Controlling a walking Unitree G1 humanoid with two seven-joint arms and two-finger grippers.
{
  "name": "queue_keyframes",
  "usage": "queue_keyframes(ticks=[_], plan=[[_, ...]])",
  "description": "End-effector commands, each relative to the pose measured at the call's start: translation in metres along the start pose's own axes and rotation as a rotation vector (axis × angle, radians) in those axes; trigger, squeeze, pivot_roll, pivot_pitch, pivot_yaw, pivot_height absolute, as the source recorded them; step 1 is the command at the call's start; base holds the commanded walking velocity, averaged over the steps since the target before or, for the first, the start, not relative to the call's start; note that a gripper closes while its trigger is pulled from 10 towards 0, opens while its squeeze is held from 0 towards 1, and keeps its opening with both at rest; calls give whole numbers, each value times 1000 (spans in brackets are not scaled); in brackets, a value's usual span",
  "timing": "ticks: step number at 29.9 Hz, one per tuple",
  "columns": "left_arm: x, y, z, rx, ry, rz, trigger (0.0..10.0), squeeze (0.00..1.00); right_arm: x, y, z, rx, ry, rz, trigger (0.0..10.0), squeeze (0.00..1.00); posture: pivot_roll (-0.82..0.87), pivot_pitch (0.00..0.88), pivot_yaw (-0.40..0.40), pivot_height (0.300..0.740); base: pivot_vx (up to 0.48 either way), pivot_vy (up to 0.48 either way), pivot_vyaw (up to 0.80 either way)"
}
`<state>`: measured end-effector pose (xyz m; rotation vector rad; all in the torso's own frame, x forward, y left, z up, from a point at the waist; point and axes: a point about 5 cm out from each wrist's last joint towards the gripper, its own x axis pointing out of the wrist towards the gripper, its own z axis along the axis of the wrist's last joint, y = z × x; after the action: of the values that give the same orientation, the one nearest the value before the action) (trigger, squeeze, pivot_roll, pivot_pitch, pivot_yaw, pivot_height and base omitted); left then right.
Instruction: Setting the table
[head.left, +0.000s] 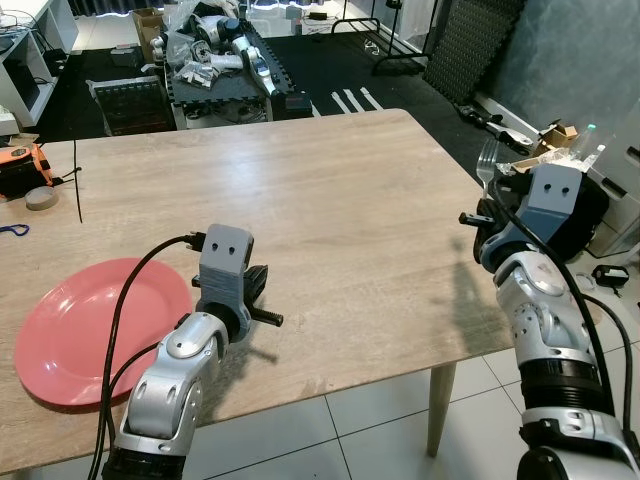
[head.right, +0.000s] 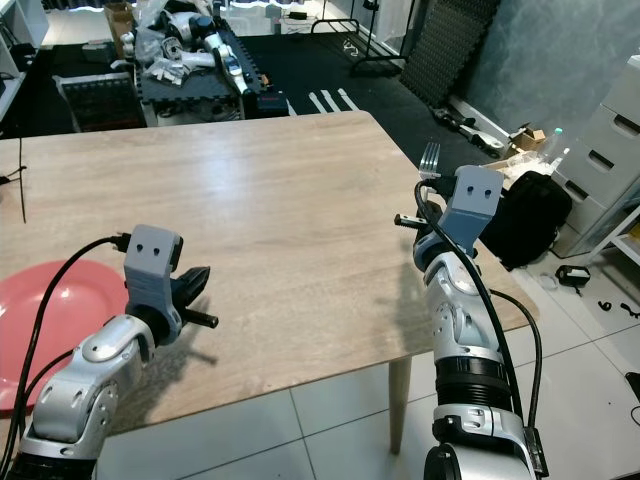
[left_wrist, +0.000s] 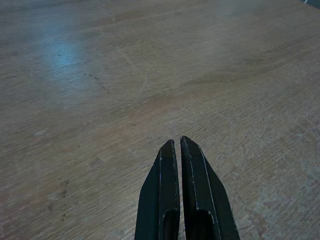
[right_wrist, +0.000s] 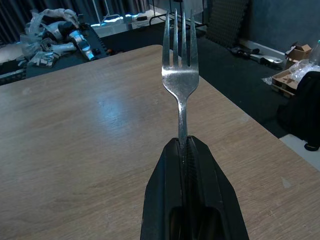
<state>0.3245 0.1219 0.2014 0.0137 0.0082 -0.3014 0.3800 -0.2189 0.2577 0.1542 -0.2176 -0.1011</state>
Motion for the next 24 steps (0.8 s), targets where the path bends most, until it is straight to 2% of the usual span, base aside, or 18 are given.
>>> queue_keyframes(ticks=[1, 24], plan=[[0, -1, -4, 0, 13, -5, 10000, 0, 0, 0, -1, 5, -1, -10, 10000, 0, -17, 139, 83, 740, 0, 0, 0], [-1, 3, -7, 11, 22, 2, 10000, 0, 1, -1, -5, 5, 4, -14, 10000, 0, -14, 138, 84, 740, 0, 0, 0]])
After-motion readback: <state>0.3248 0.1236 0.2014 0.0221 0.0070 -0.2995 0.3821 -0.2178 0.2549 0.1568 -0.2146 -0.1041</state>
